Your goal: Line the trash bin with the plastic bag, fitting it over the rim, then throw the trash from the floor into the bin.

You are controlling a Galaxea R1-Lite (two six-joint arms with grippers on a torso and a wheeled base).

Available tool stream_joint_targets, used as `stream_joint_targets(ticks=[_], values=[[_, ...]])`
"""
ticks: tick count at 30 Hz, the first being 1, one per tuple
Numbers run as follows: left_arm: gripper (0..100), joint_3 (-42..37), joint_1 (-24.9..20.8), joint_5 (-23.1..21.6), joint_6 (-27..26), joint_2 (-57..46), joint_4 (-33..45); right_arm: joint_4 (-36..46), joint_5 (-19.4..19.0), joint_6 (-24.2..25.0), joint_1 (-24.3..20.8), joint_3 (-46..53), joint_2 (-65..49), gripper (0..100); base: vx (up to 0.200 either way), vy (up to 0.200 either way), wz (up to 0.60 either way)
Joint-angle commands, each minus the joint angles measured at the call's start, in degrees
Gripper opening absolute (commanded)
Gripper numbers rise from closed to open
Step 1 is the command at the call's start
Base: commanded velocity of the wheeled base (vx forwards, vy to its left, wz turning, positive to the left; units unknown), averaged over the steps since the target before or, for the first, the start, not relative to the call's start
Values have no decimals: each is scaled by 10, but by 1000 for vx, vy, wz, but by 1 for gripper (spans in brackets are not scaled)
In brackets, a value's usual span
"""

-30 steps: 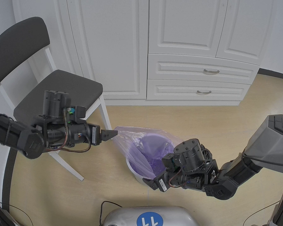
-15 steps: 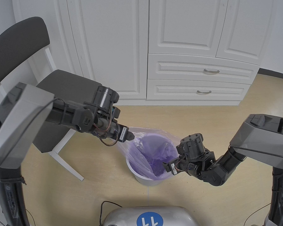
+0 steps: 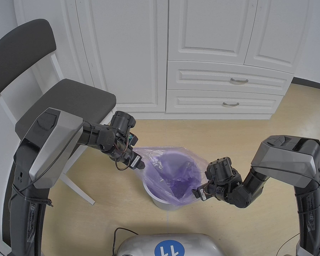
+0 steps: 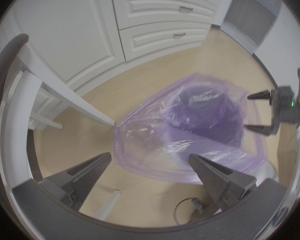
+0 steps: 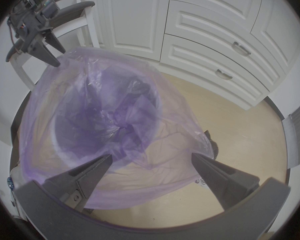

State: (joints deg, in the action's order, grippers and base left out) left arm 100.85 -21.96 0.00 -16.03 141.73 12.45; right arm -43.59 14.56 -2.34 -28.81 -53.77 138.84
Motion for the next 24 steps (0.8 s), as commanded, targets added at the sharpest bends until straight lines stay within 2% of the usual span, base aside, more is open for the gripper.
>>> stream_joint_targets(ticks=[1, 2, 5, 14, 18, 22, 24], values=[[100, 15, 40, -3, -58, 43, 11, -3, -37, 1, 4, 21, 1, 100, 0, 0, 0], [100, 20, 48, -4, -81, 47, 14, -8, -53, 1, 4, 29, 2, 100, 0, 0, 0], [100, 17, 52, -13, -103, 46, 20, -8, -74, 1, 3, 39, 1, 100, 0, 0, 0], [100, 21, 67, -19, -174, 63, 79, 2, -110, -12, 3, 56, 9, 100, 0, 0, 0], [100, 41, 67, -18, -174, 84, 75, 11, -115, -36, 9, 60, 11, 100, 0, 0, 0], [100, 62, 66, -17, -172, 98, 79, 27, -114, -36, 12, 53, 13, 100, 0, 0, 0], [100, 106, 66, -11, -170, 131, 79, 63, -107, -35, 22, 26, 21, 100, 0, 0, 0]])
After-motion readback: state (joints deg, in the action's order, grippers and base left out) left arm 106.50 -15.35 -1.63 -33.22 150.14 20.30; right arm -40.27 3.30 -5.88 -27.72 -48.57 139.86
